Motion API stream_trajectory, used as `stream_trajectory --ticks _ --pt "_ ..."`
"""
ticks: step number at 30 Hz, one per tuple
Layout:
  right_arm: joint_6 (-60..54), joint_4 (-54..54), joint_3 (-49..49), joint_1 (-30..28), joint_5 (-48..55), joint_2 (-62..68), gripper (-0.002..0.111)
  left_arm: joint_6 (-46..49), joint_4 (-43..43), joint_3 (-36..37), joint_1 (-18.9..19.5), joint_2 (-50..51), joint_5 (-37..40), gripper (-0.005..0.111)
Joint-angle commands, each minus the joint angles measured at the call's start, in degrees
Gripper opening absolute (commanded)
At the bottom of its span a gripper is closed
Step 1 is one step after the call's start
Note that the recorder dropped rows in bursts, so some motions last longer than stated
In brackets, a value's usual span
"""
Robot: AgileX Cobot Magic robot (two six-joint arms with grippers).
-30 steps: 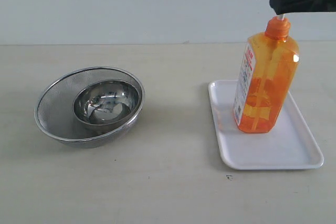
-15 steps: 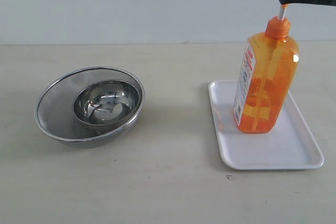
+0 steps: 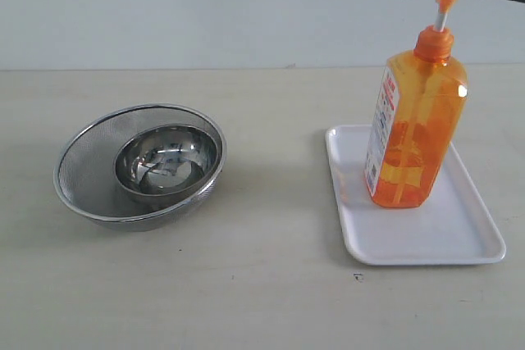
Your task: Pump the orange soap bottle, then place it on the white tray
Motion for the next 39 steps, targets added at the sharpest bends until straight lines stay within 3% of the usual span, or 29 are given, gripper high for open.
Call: stream_trajectory --ticks 1,5,14,24,39 --pt "0.27 -0.04 -0.22 -0.12 -1.22 -0.29 0.016 -0.56 -0.02 0.38 0.09 -0.33 -0.69 0.005" --pt "-3.11 0.05 -0.22 -0.12 -1.22 -0.29 0.000 -0.56 -0.02 0.38 0.09 -0.33 -0.69 0.005" --pt "-10.15 3.24 -0.22 -0.12 -3.08 -0.29 0.000 -0.56 -0.02 0.38 0.09 -0.33 -0.69 0.005" --pt "-10.21 3.46 -0.22 -0.12 -10.30 -0.29 0.000 -0.56 -0.02 0.38 0.09 -0.33 -0.69 0.005" --pt "-10.21 3.46 -0.22 -0.12 -10.67 -0.29 0.000 -0.56 -0.02 0.38 0.09 -0.33 -0.69 0.005"
